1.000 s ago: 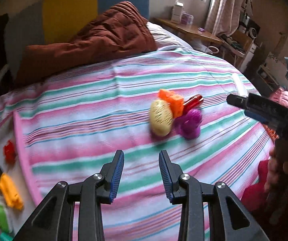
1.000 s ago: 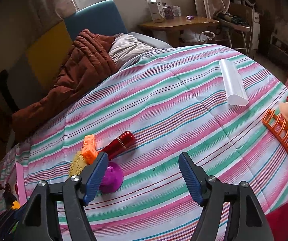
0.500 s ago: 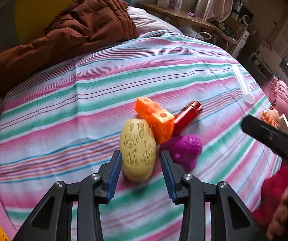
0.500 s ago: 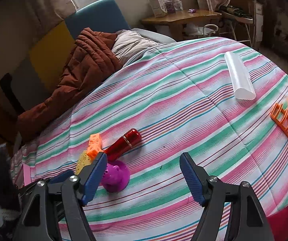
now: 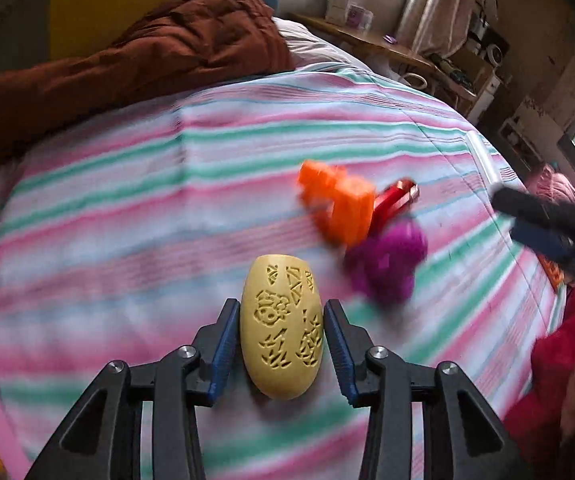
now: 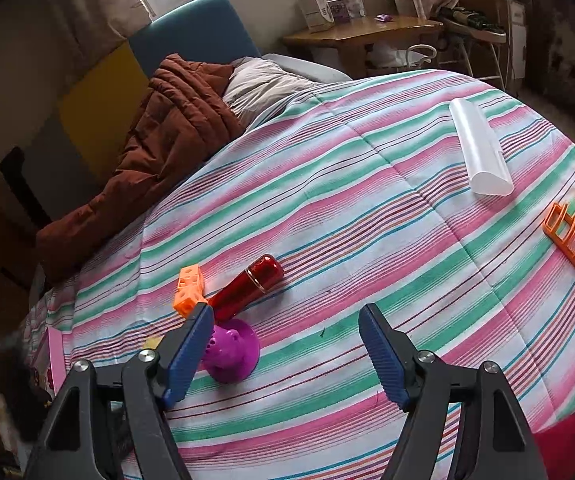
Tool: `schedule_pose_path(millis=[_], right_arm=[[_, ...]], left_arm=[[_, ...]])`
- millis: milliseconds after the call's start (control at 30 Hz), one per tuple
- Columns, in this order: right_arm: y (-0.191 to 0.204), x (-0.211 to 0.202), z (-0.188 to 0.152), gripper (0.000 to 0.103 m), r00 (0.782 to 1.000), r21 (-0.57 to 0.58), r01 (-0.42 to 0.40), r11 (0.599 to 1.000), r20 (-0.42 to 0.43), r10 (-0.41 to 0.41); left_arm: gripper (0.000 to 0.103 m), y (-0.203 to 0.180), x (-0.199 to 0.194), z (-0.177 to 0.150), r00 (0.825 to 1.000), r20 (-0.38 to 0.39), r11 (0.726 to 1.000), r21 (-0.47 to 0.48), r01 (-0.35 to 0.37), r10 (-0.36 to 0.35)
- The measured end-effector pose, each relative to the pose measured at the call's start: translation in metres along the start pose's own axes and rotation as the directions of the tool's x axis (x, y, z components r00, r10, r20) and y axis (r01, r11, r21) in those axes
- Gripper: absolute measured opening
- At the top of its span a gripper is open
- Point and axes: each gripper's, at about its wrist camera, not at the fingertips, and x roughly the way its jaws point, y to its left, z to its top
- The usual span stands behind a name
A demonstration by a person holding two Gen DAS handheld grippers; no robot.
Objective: Organize rigid objects
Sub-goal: 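Grasp the yellow egg-shaped toy with the left gripper, then grasp the orange cube blocks with the right gripper while the left gripper holds the egg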
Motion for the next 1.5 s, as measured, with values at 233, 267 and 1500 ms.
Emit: schedule_pose_path(millis=[233,267,1500], right_arm=[[0.018,0.005,-0.008,0.076,0.998,-0.084,-0.045,0.995,-0.041,0.041],[0.025,0.006,-0.009,0.076,0.997,-0.108,-0.064,0.992,-0.053,0.058],[0.135,0.107,0.002,0.074,0.96,-0.277,-0.161,0.947,-0.267,0.085]], left_arm=[[0.033,0.006,-0.038,-0.069,0.996,0.066,0.998,0.005,-0.057,0.057],[0.033,0.006,-0.04,-0.073,0.996,0.07,0.998,0.005,-0.058,0.057],[0.033,0.02,-0.05,-0.085,0.995,0.095,0.998,-0.059,-0.01,0.016]])
